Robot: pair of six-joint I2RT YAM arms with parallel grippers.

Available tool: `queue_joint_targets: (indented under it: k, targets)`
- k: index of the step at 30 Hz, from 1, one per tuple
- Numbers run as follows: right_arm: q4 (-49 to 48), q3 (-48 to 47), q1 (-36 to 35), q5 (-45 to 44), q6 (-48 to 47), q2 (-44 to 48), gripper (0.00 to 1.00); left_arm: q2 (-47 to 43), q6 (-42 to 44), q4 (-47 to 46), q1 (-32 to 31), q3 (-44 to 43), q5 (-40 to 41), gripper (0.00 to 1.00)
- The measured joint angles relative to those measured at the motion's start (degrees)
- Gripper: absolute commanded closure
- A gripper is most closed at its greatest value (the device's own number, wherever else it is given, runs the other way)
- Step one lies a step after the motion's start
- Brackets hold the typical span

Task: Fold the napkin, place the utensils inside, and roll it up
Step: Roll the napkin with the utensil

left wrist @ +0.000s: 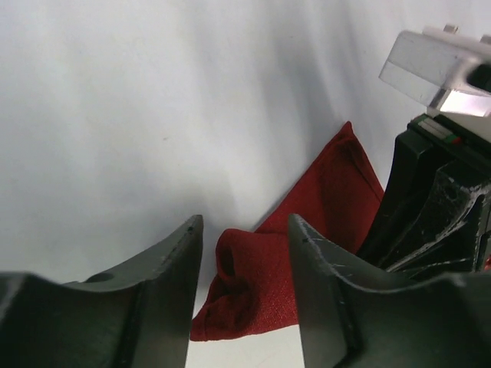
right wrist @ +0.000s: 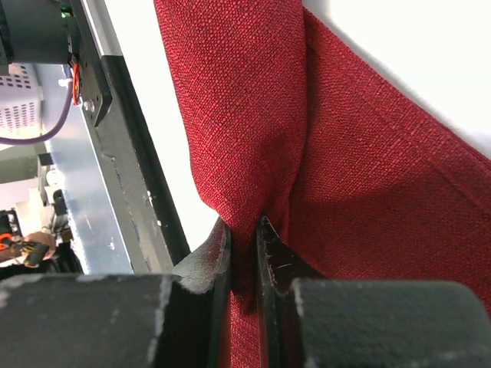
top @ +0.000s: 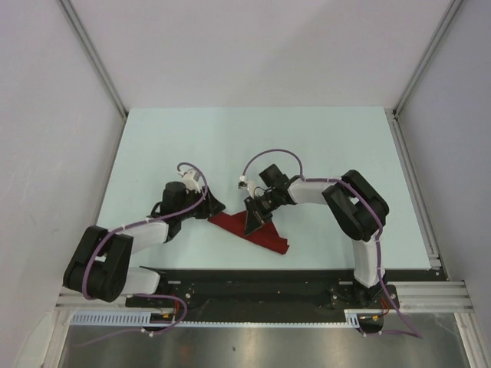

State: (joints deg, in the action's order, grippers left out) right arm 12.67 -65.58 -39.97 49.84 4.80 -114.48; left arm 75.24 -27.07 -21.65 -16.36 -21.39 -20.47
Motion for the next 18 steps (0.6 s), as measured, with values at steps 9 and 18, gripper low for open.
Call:
queue_joint_targets:
  k: [9,18]
  targets:
    - [1.7,-1.1,0.5,0.2,0.1,-0.7,1.0,3.7,-0.7,-1.9,0.0,0.8,-3.3,0.74]
    - [4.7,-3.0,0.7,-1.6,-0.5,-1.0,0.56,4.6,-2.1,-4.0,0.0,2.5,-4.8,1.0]
